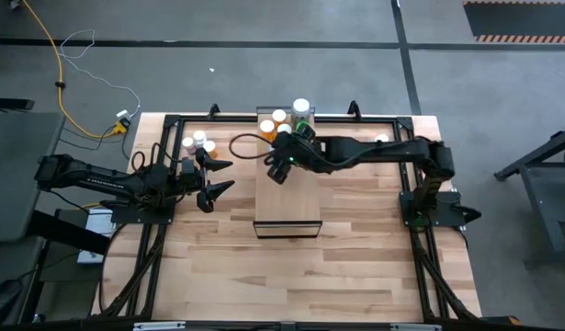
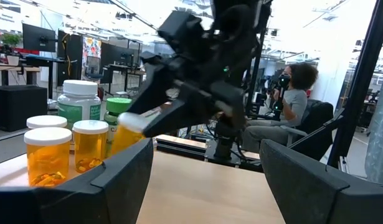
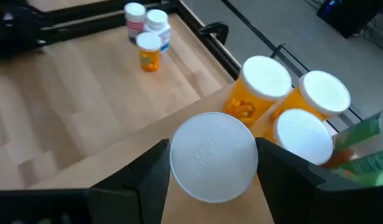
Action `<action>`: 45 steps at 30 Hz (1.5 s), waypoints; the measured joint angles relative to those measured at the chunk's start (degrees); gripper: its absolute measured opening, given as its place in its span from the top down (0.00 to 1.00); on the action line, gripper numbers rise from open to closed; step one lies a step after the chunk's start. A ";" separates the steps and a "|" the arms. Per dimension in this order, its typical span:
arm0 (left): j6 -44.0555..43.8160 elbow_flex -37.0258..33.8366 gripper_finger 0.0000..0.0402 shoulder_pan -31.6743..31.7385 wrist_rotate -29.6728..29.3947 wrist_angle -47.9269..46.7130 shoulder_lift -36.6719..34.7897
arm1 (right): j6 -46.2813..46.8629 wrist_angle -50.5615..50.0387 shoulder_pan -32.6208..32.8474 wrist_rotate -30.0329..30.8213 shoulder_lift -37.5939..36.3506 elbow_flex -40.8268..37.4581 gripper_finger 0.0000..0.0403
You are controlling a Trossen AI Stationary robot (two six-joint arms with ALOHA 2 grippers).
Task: Pick and place medicine bottles onto shelf by color
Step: Put the right yellow pill bottle on the shelf
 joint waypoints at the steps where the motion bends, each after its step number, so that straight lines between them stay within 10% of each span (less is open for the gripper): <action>1: 0.00 0.00 0.29 0.00 0.00 0.02 0.00 | 0.01 0.03 -0.47 -0.02 0.72 0.63 0.50; 45: 0.00 0.00 0.29 0.01 -0.01 0.04 0.00 | 1.96 2.86 -6.32 -4.61 3.78 0.92 0.47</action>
